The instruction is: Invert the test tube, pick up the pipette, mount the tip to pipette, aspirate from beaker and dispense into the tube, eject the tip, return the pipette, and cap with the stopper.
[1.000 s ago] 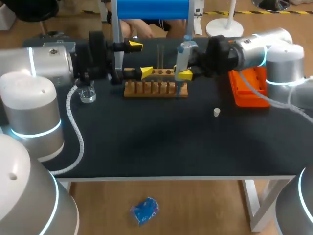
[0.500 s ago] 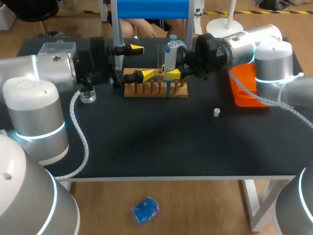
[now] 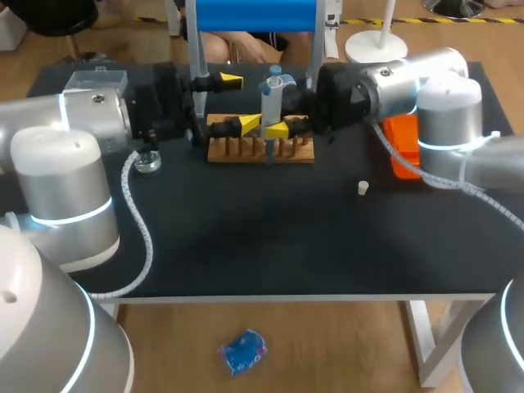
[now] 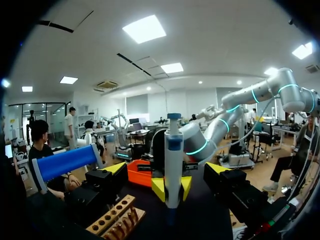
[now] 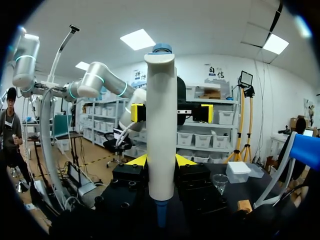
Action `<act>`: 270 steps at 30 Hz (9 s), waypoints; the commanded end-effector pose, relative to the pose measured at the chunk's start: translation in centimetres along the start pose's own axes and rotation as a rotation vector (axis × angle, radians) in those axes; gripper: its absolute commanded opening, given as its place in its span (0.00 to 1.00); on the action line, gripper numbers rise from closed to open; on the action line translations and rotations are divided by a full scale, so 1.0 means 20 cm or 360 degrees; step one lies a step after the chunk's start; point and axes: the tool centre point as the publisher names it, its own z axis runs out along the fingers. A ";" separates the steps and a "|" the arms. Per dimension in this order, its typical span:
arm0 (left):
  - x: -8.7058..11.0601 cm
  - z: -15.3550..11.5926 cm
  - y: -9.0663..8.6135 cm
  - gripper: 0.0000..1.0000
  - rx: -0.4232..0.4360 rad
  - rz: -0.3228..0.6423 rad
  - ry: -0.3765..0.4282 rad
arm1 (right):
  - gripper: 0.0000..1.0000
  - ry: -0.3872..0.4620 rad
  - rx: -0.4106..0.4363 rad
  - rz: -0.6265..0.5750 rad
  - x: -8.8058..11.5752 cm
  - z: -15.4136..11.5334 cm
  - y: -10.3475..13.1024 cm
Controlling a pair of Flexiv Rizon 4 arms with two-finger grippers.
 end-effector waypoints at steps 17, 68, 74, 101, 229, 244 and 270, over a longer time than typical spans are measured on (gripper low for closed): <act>-0.03 0.07 0.03 1.00 0.0019 -0.0009 0.0047 | 0.00 -0.0054 -0.0031 -0.0030 0.00 0.06 0.00; -0.01 0.17 0.04 0.00 0.0048 -0.0043 0.0138 | 0.00 -0.0078 -0.0058 0.0006 -0.02 0.04 -0.02; 0.00 0.17 0.03 0.00 0.0034 -0.0035 0.0175 | 0.00 -0.0076 -0.0055 0.0011 -0.02 0.04 -0.02; -0.15 0.09 -0.04 0.00 -0.0027 -0.0109 0.0004 | 1.00 -0.0282 0.0188 0.0064 0.01 -0.19 0.08; -1.67 0.11 0.17 0.00 -0.0456 -0.0661 -0.1300 | 1.00 -0.1277 0.0651 0.0491 -0.78 -0.83 0.05; -1.72 0.13 0.21 0.00 -0.0485 -0.0676 -0.1331 | 1.00 -0.1277 0.0651 0.0491 -0.78 -0.83 0.05; -1.80 0.12 0.28 0.00 -0.0549 -0.0691 -0.1364 | 1.00 -0.1277 0.0651 0.0491 -0.78 -0.83 0.05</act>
